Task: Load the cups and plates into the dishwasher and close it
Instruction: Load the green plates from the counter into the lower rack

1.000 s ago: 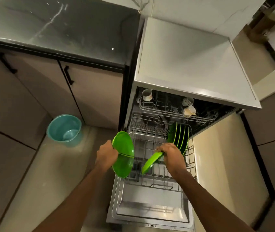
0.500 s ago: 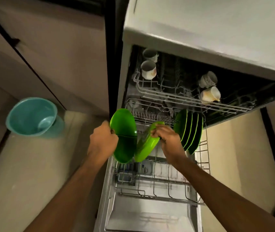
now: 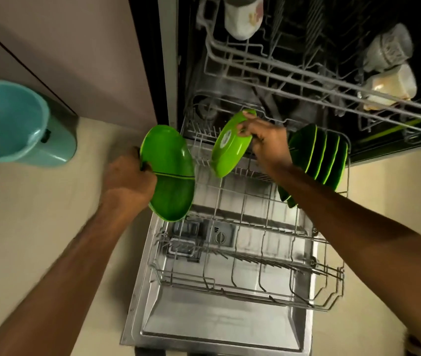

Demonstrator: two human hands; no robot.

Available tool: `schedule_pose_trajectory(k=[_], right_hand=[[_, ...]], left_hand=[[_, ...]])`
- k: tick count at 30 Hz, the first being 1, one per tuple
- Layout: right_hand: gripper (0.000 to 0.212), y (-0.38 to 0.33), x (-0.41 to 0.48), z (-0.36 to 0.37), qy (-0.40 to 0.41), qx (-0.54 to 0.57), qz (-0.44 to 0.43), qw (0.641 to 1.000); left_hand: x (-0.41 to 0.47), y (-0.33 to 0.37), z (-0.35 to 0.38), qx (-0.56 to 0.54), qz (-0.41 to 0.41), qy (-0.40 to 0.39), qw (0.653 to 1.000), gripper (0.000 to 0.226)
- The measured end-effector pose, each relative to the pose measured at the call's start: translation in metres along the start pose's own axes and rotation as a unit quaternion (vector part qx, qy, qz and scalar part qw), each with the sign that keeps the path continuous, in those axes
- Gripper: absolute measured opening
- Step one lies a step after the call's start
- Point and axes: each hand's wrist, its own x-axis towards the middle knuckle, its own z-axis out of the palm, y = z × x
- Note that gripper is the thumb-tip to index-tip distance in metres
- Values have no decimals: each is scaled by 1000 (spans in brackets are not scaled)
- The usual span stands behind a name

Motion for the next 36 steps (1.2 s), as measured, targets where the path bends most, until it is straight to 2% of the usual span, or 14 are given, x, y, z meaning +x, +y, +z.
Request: schedule_pose_trajectory(k=[3,7,12,15,19,22,28,36], right_hand=[[38,19,12,7,12,2,-1,1000],[38,37,19,13,0,-17,-14,1000],[33,50,16,20,-39,-44,-31,998],[38,55,13,30,-92,-86,-10,992],[33,54,7,40,-130,-117,-30,984],[30,50,-2,38,-96,-104,-37,989],[56,41,-34,30,-25,-91,42,995],[37,39,-99,16,114,-72,152,979]], left_hand=[[5,-3,8,-10,6,15,1000,11],[10,-4,19,-24,17,24,999,7],[13,-3,29,-38,29,29,998,10],[15,-2,32,-33,38,40,998,14],[18,6,37,-27,65,58,996,9],[24,19,44,-10,97,76,992,11],[44,49,66,36,132,89,987,25],[67,72,93,91,169,97,977,29]])
